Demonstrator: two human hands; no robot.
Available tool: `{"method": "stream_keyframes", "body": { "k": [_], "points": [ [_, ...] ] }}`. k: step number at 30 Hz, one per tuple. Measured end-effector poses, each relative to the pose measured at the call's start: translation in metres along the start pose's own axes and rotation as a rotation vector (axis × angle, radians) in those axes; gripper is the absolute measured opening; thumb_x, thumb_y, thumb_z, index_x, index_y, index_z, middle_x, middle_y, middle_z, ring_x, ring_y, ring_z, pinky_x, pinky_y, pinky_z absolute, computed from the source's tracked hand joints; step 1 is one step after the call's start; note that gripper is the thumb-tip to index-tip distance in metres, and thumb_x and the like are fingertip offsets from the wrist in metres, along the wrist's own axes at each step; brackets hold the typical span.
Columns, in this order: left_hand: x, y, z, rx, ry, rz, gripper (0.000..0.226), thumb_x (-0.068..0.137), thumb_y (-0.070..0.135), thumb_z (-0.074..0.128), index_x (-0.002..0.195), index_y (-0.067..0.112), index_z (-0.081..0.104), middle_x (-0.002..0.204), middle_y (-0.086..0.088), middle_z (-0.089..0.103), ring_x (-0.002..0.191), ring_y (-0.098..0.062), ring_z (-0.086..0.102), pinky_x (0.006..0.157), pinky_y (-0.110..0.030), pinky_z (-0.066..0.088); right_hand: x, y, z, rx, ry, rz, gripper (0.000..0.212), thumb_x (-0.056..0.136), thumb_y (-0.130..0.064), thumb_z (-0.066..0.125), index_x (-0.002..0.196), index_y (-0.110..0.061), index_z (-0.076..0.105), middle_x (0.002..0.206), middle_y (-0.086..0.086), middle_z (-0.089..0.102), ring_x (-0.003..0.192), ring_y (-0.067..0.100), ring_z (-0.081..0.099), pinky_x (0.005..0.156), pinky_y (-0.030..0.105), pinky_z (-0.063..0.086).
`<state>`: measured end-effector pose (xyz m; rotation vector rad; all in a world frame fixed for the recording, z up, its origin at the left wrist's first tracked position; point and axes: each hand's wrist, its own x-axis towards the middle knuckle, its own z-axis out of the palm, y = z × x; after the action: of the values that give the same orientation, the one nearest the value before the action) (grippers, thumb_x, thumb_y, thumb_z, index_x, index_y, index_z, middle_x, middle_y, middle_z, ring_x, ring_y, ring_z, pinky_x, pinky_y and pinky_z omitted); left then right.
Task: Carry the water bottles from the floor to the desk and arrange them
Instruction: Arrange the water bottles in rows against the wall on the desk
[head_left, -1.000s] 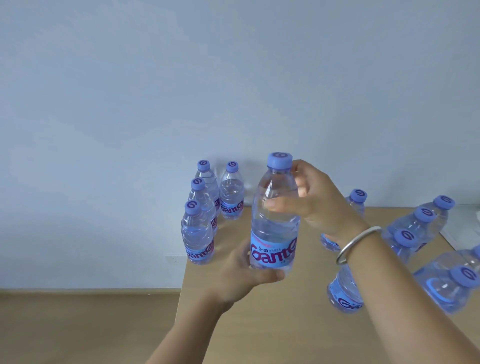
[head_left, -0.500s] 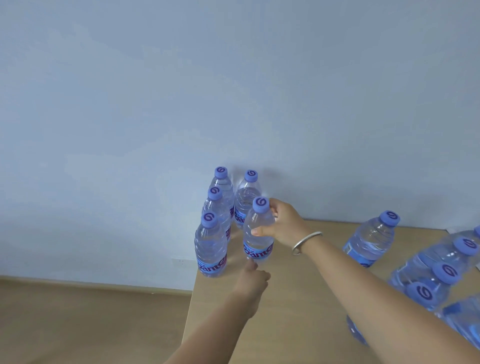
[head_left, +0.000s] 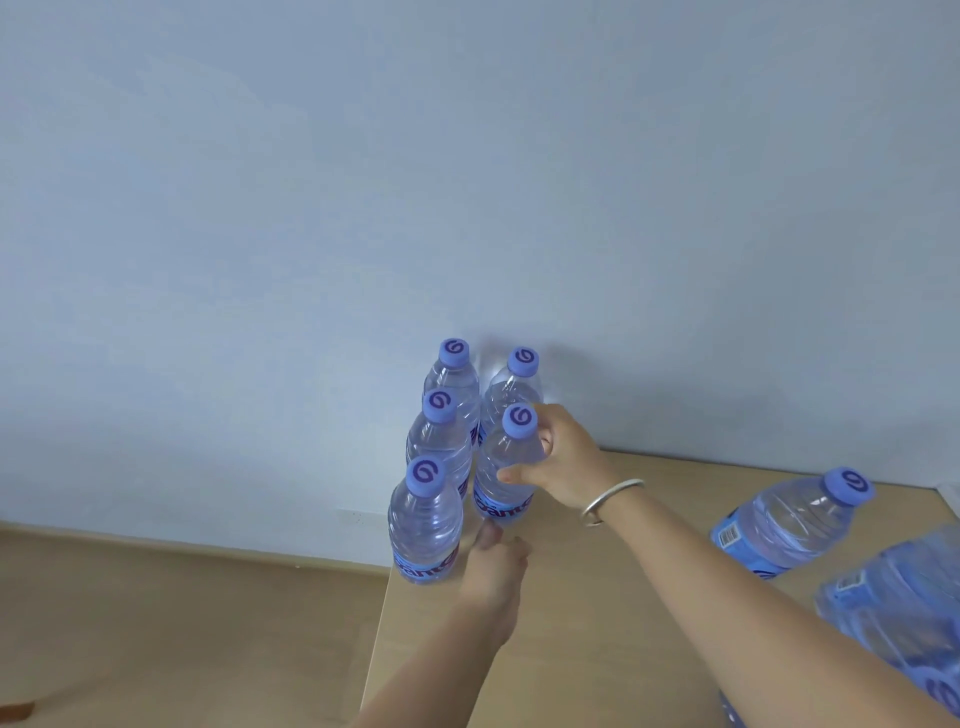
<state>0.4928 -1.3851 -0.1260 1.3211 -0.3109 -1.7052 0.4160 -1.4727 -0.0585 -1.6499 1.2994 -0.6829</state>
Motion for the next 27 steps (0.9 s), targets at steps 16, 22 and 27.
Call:
{"method": "stream_keyframes", "body": {
  "k": [16,22,27],
  "points": [
    [0.012,-0.011,0.005,0.202,0.176,0.083,0.025,0.089,-0.007,0.042,0.112,0.001,0.044,0.077,-0.002,0.038,0.064,-0.013,0.034,0.057,-0.017,0.034,0.001,0.001,-0.003,-0.058,-0.012,0.011,0.063,0.066,-0.014,0.081,0.122,-0.019,0.053,0.114,-0.002,0.048,0.114,0.020,0.052,0.098,0.034,0.044],
    [0.006,-0.013,0.001,0.219,0.082,0.042,0.059,0.090,-0.009,0.043,0.144,0.005,0.024,0.143,-0.016,0.035,0.098,-0.022,0.053,0.087,-0.031,0.040,-0.017,-0.005,-0.028,-0.262,-0.066,0.023,0.079,0.073,-0.028,0.076,0.139,-0.020,0.033,0.140,-0.002,0.041,0.128,0.015,0.041,0.096,0.020,0.032],
    [-0.003,-0.013,0.012,0.385,0.045,0.043,0.056,0.087,-0.008,0.042,0.140,-0.006,0.020,0.146,-0.027,0.024,0.120,-0.040,0.043,0.100,-0.036,0.035,-0.053,-0.028,-0.116,-0.470,0.250,0.064,0.056,0.081,-0.032,0.066,0.130,-0.013,0.047,0.131,0.006,0.049,0.120,0.020,0.047,0.095,0.026,0.034]
  ]
}}
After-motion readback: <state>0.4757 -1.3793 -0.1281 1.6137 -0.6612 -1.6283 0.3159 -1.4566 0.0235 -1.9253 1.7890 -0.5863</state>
